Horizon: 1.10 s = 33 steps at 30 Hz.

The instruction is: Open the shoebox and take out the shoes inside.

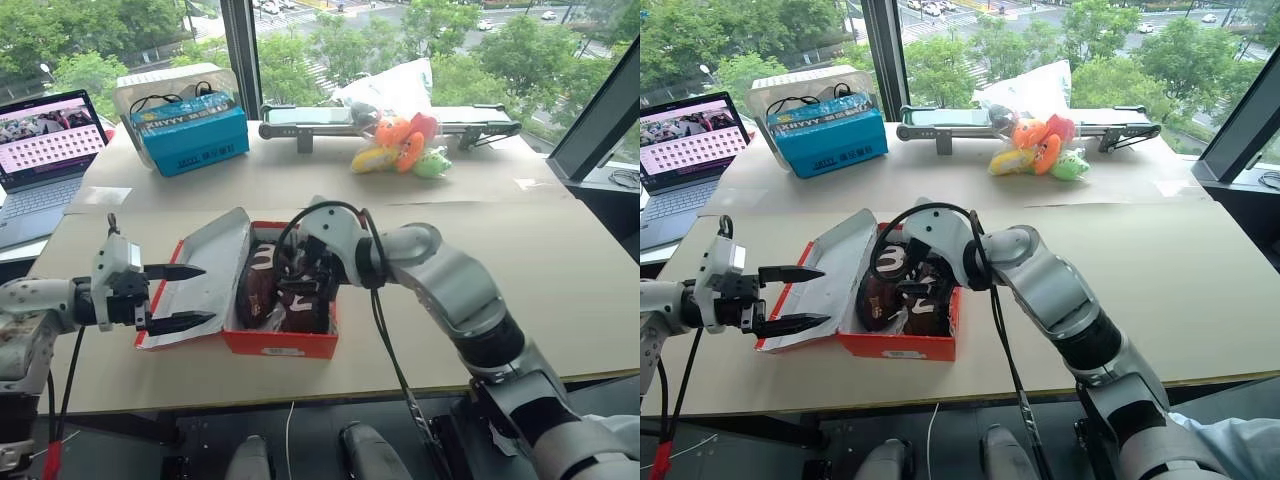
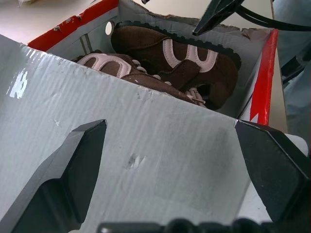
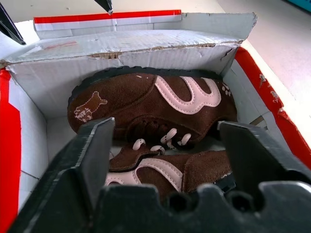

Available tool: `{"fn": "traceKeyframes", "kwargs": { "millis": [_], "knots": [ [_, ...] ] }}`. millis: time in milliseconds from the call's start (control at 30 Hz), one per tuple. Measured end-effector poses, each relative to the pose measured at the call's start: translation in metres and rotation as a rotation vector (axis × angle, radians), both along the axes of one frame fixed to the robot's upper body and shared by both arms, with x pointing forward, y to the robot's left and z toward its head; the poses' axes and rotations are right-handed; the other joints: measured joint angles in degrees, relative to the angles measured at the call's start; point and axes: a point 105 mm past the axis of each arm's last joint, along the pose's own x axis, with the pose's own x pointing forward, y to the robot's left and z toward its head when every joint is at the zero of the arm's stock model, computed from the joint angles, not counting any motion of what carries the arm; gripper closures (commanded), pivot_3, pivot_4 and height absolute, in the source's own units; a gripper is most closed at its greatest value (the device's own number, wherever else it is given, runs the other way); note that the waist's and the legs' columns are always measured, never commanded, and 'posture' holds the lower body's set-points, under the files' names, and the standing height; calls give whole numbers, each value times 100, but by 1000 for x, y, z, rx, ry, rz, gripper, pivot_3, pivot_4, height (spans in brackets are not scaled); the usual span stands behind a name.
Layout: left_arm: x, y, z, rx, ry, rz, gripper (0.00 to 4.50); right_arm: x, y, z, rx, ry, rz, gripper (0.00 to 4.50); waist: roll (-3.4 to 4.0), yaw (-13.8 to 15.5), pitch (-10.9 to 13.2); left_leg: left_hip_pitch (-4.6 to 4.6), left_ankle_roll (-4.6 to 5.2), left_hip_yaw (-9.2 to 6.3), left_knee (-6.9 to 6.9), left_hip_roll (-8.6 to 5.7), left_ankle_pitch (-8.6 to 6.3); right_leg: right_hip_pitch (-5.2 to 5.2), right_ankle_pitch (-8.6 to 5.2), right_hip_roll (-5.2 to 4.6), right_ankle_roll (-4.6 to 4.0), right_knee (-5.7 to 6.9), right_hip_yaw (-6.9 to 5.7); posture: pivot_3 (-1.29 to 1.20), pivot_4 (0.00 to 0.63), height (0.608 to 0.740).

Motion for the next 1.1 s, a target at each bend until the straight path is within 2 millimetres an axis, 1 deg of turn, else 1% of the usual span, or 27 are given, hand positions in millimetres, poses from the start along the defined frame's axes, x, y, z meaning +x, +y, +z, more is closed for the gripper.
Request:
{"fn": "traceKeyframes", "kwargs": {
  "millis": [100, 200, 267, 367, 433, 500, 767, 967, 1100],
  "knots": [
    [1, -1, 1, 2, -5, 2, 0, -1, -5, 4, -25, 41, -55, 68, 0, -8, 0, 2, 0, -1, 0, 1, 0, 0, -1, 1, 1, 1, 0, 0, 150, 740],
    [0, -4, 1, 9, -12, -11, 0, 0, -10, -1, -57, 82, -123, 68, 0, -5, 0, 0, 0, -1, 0, 0, 0, -1, -1, 0, 1, 0, 0, 0, 150, 740],
    [0, -5, 2, 10, -14, -11, 0, 1, -10, -2, -56, 105, -164, 68, -1, -10, 0, 1, 0, -1, 0, 1, 0, -1, -1, 1, 1, 0, 0, 0, 150, 740],
    [0, -7, 3, 15, -24, -17, 0, -2, 0, -2, -16, 146, -204, 68, 0, -16, 0, 0, 0, -1, 0, 1, 0, -3, 0, 1, 0, 3, 0, 0, 150, 740],
    [0, -8, 3, 17, -26, -15, 0, 0, 2, 2, -1, 148, -251, 68, 0, -8, 0, -1, 0, -1, 0, 0, 0, -2, 0, 0, 1, 1, 0, 0, 150, 740],
    [0, -8, 3, 17, -26, -12, 0, 5, -1, 4, 11, 139, -300, 68, -1, -1, 0, -3, 0, -1, 0, 0, 0, -2, 1, -1, 1, -1, 0, 0, 150, 740],
    [2, -11, 3, 19, -25, -20, 0, 14, -1, 2, 20, 112, -387, 68, 0, -13, 0, -4, 0, -1, 0, 0, 0, -3, 1, -1, 1, -1, 0, 0, 150, 740],
    [2, -11, 4, 20, -30, -17, 0, 17, -8, -10, 6, 131, -434, 68, -1, -15, 0, -4, 0, -1, 0, 0, 0, -3, 0, 0, 3, -1, 0, 0, 150, 740],
    [2, -13, 5, 23, -38, -19, 0, 14, -3, -27, -16, 184, -434, 68, 0, -16, 0, -4, 0, -2, 0, 0, 0, -3, 0, 0, 2, -1, 1, 0, 150, 740]
  ]
}}
